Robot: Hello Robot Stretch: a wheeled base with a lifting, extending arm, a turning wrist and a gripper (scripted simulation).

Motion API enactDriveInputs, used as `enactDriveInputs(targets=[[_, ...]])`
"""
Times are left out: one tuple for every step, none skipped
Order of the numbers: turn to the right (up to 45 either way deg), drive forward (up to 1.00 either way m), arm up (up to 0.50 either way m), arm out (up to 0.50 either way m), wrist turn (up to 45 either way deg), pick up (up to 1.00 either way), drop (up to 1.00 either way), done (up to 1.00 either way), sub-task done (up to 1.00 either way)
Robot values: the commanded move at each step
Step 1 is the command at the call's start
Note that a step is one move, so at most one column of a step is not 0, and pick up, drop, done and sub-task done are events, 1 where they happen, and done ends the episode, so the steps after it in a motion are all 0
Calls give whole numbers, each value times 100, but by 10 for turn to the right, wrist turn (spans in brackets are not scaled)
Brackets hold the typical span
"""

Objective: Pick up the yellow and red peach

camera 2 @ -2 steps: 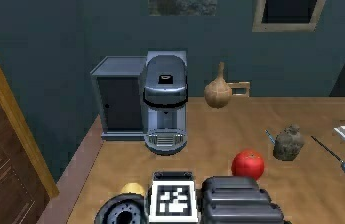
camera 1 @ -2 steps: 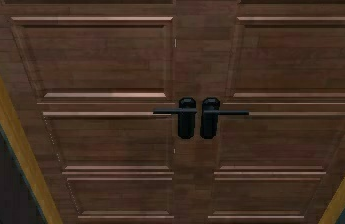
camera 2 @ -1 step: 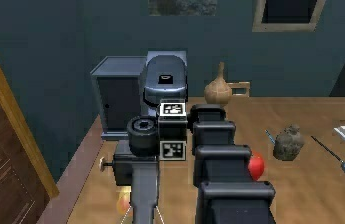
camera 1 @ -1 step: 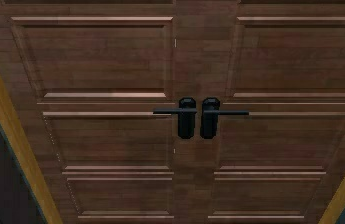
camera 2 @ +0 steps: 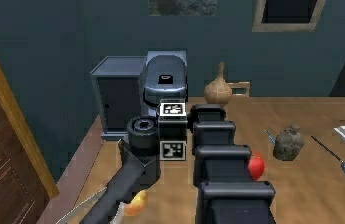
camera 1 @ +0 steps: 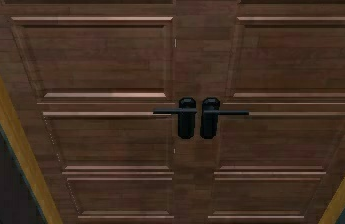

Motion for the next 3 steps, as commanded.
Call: enactDriveInputs(targets=[[0,0,0,0,450,0,0,0,0],[0,0,0,0,450,0,0,0,0],[0,0,0,0,180,0,0,0,0]])
